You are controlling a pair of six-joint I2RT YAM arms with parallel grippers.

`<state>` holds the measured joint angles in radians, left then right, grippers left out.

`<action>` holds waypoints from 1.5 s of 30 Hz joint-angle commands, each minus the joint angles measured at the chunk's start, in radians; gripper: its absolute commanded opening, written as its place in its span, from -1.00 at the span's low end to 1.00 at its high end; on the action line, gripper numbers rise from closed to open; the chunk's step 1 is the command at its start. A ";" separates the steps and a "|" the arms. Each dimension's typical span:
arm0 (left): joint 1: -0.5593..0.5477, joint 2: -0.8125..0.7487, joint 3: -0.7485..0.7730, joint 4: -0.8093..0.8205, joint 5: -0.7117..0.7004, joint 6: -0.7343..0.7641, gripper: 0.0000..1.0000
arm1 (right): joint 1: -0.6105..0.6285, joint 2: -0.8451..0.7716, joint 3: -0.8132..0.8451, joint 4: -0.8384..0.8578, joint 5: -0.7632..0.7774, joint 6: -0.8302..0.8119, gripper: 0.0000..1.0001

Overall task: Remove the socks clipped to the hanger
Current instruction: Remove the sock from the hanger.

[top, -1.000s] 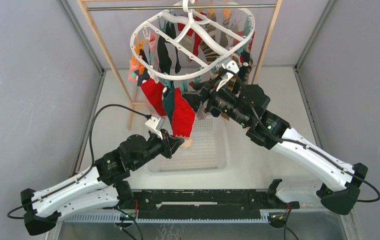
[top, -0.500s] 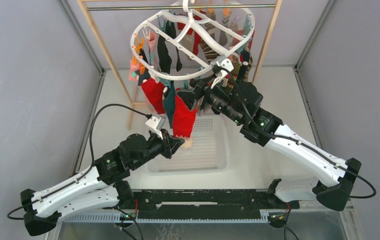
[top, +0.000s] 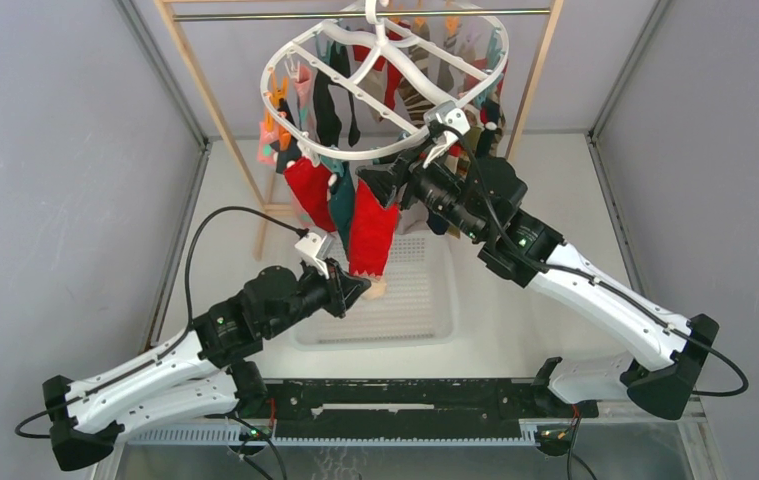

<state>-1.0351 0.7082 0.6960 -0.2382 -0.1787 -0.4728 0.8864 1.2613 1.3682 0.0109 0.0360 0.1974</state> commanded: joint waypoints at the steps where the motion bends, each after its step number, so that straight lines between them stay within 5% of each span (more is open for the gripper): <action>1: 0.009 0.005 0.068 0.020 0.017 -0.003 -0.70 | -0.015 0.007 0.045 0.050 -0.020 0.000 0.08; 14: 0.015 0.004 0.069 0.011 0.020 0.002 -0.70 | -0.033 0.018 0.045 0.051 -0.059 0.013 -0.36; 19: 0.018 0.005 0.069 0.010 0.021 0.003 -0.70 | -0.040 0.019 0.045 0.049 -0.067 0.019 -0.91; 22: 0.018 0.003 0.066 0.010 0.021 0.002 -0.69 | -0.043 0.018 0.045 0.046 -0.069 0.021 -1.00; 45: 0.023 -0.050 0.002 -0.006 0.013 -0.027 -0.69 | -0.053 0.009 0.035 0.018 -0.072 0.023 -0.96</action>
<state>-1.0210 0.6895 0.6960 -0.2535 -0.1719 -0.4767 0.8452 1.2793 1.3682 0.0036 -0.0357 0.2150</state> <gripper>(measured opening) 0.155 0.344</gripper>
